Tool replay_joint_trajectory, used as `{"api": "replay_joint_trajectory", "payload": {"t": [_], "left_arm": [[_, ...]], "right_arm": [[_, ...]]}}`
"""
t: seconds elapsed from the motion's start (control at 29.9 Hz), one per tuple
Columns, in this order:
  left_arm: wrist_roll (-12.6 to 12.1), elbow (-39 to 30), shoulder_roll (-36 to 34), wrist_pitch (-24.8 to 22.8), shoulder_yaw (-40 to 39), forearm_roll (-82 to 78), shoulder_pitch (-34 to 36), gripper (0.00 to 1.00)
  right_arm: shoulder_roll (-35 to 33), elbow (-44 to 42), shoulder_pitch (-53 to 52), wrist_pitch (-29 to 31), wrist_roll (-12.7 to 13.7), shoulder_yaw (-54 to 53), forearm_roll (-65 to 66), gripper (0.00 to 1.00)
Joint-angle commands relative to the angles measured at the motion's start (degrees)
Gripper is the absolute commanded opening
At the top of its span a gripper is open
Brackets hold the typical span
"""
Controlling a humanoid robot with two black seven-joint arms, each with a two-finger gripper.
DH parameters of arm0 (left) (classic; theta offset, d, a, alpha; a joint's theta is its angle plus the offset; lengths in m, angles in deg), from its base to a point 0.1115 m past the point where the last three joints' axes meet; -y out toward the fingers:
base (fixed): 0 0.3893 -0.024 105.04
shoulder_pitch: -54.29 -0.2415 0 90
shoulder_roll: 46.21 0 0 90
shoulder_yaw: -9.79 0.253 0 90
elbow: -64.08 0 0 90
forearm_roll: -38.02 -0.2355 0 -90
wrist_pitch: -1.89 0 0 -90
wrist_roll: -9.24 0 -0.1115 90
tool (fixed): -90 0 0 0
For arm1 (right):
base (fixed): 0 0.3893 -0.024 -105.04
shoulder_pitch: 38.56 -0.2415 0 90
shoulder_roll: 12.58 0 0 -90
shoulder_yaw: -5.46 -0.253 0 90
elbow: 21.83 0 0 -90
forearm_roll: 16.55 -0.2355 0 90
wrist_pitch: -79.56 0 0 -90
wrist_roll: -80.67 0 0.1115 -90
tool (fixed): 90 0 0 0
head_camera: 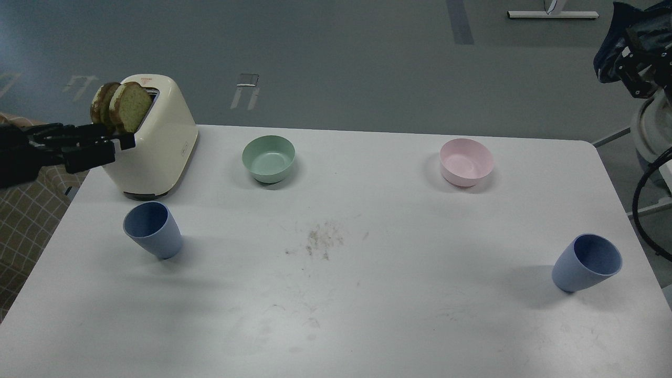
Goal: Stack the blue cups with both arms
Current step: 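Lower the left gripper from beside the toaster toward the nearby blue cup, then grasp the blue cup near the toaster with the left gripper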
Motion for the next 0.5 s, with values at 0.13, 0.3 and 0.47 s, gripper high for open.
{"api": "replay_joint_trajectory", "payload": {"t": [0.13,0.3,0.47], "left_arm": [[0.03,4.1,1.67,4.01,5.94,-8.25,-0.3,0.76],[0.03,7.79,5.89,3.75,7.34,-8.42,-0.21,0.76],[0.03,13.42,11.95,1.99,7.79,-8.95,-0.12,0.76]], "right_arm": [[0.06,0.14,0.0,0.0,0.0,0.01,0.0,1.0],[-0.03,0.14,0.18,0.0,0.0,0.01,0.0,1.0],[-0.03,0.23,0.26,0.0,0.0,0.01,0.0,1.0]]}}
